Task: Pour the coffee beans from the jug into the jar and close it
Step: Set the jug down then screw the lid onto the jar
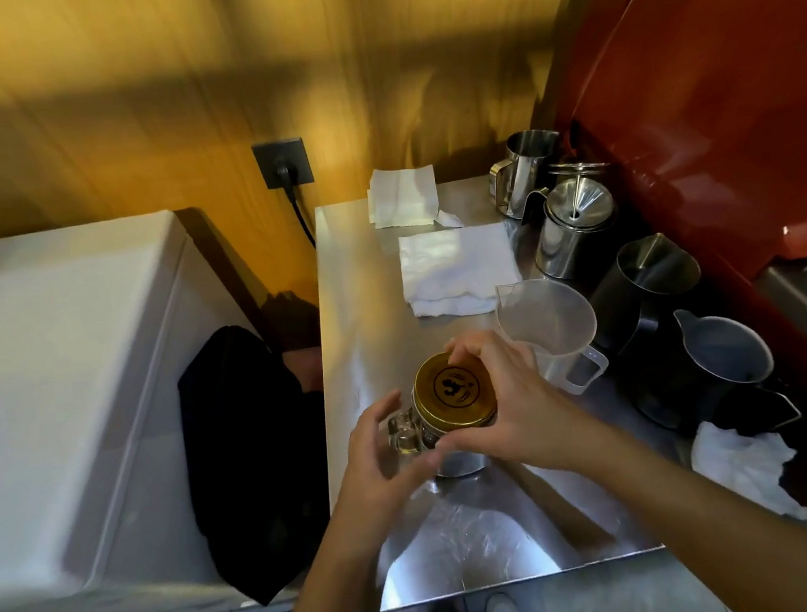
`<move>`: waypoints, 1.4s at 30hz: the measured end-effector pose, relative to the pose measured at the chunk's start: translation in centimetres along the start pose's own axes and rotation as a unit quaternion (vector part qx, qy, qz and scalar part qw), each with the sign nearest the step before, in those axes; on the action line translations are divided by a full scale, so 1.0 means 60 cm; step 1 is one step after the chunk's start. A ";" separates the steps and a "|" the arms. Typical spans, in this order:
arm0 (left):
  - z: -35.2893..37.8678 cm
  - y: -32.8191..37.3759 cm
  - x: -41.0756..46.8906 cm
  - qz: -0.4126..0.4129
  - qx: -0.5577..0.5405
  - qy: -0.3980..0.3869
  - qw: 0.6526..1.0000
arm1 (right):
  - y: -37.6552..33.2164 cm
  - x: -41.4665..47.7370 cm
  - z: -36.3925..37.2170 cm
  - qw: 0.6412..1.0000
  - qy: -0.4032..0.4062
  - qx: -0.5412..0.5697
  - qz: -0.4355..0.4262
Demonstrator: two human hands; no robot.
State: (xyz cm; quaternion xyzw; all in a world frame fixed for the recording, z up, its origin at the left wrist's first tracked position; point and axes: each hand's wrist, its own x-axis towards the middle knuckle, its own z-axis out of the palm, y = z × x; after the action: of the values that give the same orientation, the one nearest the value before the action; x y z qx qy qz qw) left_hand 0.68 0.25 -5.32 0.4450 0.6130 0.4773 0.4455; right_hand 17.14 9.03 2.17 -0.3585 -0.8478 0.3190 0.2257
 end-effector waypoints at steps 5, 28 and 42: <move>0.008 0.031 0.007 0.100 0.201 -0.023 0.974 | -0.002 0.011 -0.024 0.998 -0.042 -0.037 -0.011; 0.020 0.045 0.058 0.114 0.298 0.027 0.947 | -0.024 0.077 -0.064 0.944 -0.196 -0.255 -0.077; 0.016 0.053 0.061 0.105 0.296 -0.006 0.949 | -0.027 0.082 -0.067 0.934 -0.205 -0.270 -0.113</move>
State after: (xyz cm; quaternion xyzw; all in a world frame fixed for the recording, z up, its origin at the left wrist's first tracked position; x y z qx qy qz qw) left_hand 1.22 4.47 -2.78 0.6214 0.6739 0.3156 0.2452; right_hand 15.70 13.35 6.87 -0.2345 -0.9647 0.1173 -0.0240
